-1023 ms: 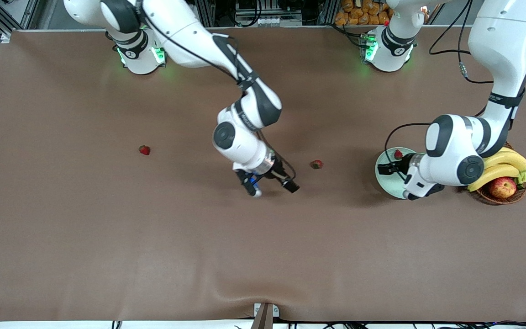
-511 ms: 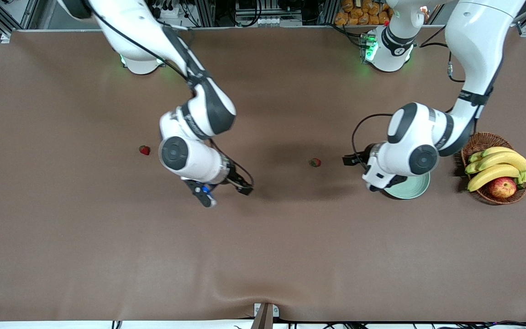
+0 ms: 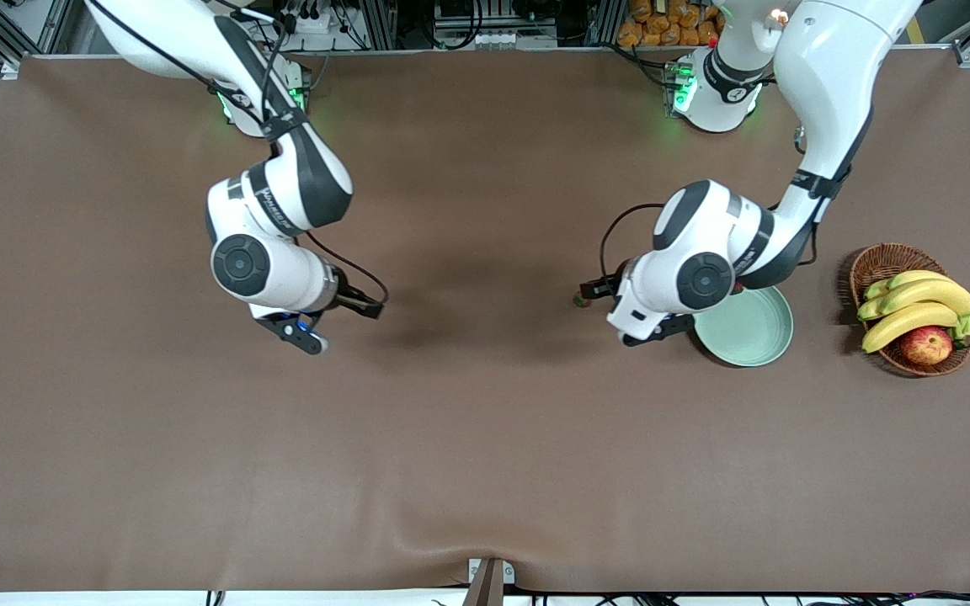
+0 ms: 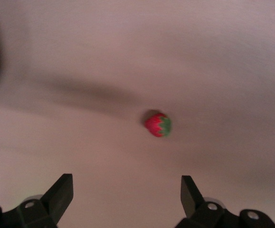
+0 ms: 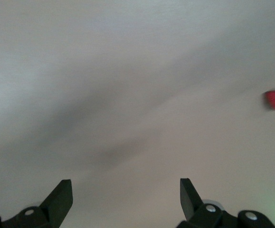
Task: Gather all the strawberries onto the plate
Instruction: 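Grasp the second strawberry with the left gripper while the right gripper grasps the third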
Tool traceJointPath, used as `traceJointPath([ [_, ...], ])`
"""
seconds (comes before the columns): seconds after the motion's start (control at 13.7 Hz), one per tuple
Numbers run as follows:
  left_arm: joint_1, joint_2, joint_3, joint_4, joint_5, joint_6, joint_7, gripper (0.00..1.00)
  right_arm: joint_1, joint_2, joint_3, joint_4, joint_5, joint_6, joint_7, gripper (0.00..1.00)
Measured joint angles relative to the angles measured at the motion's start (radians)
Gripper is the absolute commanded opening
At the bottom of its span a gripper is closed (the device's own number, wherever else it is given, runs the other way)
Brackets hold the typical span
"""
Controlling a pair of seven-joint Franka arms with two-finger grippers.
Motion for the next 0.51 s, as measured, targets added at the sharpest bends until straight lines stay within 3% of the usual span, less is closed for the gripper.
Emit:
traceJointPath([
  [0.22, -0.068, 0.032, -0.001, 0.019, 0.188, 0.013, 0.016, 1.0, -0.087, -0.051, 0.005, -0.125, -0.06, 0.034, -0.157, 1.0],
  [0.51, -0.12, 0.066, 0.0, 0.02, 0.277, 0.054, 0.035, 1.0, -0.231, -0.092, 0.006, -0.293, -0.123, 0.192, -0.378, 1.0],
])
